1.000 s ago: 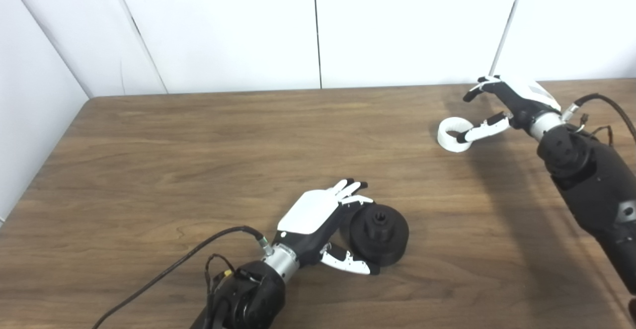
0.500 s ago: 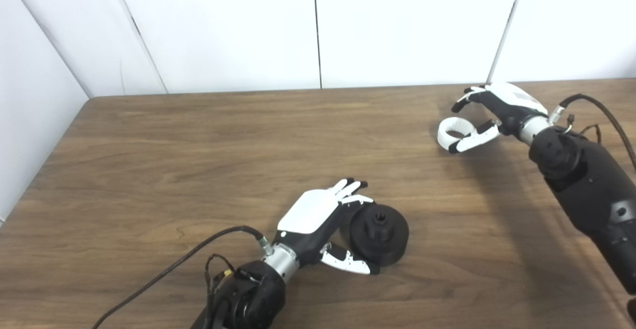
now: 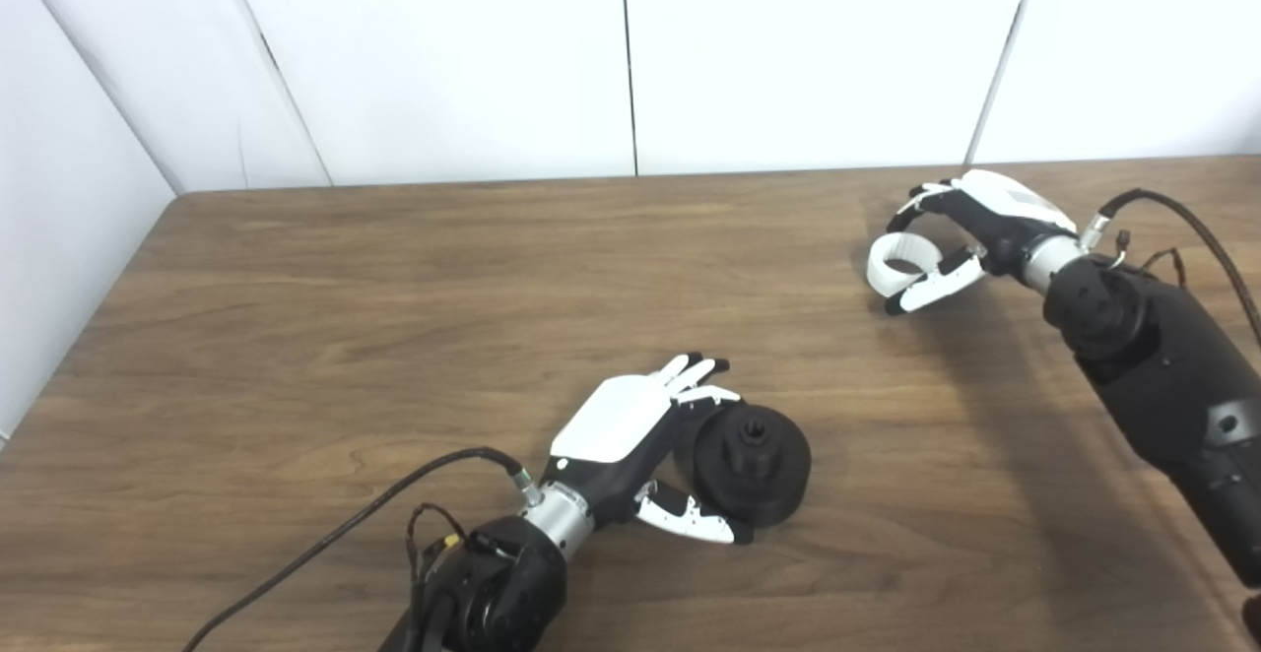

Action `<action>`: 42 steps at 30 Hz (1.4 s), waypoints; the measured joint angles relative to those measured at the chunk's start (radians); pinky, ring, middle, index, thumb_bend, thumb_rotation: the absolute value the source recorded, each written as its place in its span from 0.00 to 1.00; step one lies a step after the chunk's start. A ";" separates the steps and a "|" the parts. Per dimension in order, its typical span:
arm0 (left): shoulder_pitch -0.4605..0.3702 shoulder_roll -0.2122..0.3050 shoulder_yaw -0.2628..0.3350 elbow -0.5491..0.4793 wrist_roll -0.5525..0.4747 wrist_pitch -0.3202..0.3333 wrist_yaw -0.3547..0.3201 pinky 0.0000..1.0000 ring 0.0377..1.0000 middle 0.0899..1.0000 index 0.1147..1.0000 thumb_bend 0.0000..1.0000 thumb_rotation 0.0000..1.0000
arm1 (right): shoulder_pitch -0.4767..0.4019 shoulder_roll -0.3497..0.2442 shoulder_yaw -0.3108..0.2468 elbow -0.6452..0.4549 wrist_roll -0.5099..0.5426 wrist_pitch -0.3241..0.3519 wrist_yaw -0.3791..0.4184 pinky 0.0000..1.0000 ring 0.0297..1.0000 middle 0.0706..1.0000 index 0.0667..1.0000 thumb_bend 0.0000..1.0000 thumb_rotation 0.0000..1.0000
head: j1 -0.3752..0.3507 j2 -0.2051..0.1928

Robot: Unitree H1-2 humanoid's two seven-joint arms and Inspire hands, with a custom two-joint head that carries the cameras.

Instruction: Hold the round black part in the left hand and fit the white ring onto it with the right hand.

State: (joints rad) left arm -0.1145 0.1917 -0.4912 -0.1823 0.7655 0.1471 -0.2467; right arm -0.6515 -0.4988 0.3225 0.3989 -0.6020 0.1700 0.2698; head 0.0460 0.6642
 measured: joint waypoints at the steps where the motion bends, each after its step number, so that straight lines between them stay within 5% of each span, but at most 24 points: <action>1: 0.000 0.000 0.000 0.000 0.000 0.000 0.000 0.92 1.00 0.97 0.73 0.96 0.36 | 0.001 0.000 0.000 0.000 0.000 0.000 -0.001 1.00 1.00 0.93 0.70 0.88 0.30 | 0.000 -0.002; 42: -0.006 0.005 0.007 -0.007 -0.017 0.001 -0.027 0.91 1.00 0.97 0.74 0.96 0.38 | 0.033 0.028 -0.062 0.062 0.043 -0.066 -0.128 0.93 0.98 0.88 0.62 0.77 0.28 | 0.003 -0.002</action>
State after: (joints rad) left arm -0.1206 0.1970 -0.4847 -0.1894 0.7482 0.1477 -0.2738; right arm -0.6181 -0.4712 0.2607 0.4608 -0.5589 0.1038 0.1421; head 0.0491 0.6627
